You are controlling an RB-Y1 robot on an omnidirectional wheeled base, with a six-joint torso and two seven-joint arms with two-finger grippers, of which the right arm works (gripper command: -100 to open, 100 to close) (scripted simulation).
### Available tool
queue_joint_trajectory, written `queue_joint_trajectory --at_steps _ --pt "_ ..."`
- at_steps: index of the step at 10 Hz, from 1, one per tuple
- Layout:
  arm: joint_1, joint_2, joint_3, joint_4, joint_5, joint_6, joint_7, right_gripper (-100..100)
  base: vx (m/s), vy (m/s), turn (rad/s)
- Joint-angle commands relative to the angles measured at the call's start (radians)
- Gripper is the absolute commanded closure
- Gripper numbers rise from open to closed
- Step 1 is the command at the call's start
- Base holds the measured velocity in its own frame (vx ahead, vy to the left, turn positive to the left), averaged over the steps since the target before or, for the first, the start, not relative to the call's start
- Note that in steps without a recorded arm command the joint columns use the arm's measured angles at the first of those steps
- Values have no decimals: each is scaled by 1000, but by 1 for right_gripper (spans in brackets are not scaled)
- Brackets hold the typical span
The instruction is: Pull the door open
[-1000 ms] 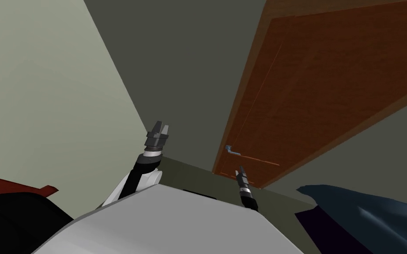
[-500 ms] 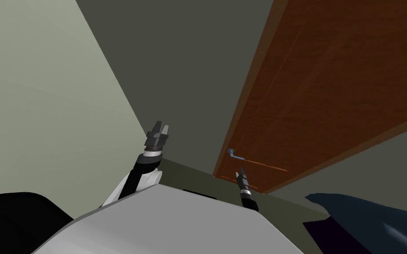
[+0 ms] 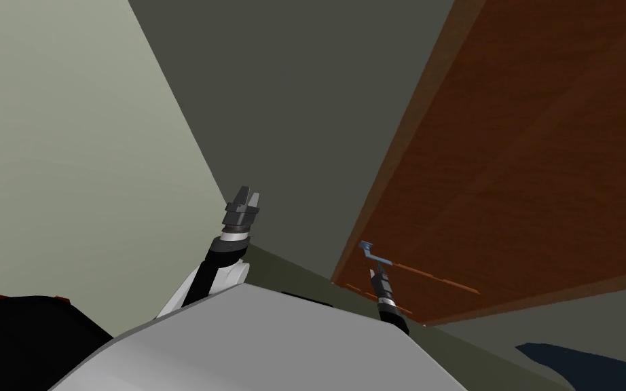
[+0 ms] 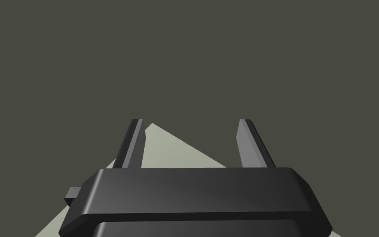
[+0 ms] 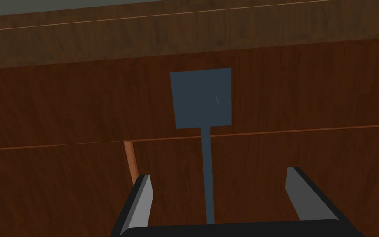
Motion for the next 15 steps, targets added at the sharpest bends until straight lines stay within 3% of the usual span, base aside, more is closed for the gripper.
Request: queue_joint_trajectory --at_steps 1,3,5,6,11,15 --pt "-7 -10 -12 30 -8 -17 -8 -100 153 11 107" --pt "-6 -31 -33 63 -22 -37 -23 -100 186 -11 157" --pt "-6 -33 -34 65 -22 -39 -24 -100 126 -8 42" --pt "-6 -33 -34 65 -22 -39 -24 100 -10 -1 -7" --pt "-6 -33 -34 65 -22 -39 -24 100 -15 1 1" --pt "29 -63 -4 67 -6 -84 -65 100 -174 -31 123"
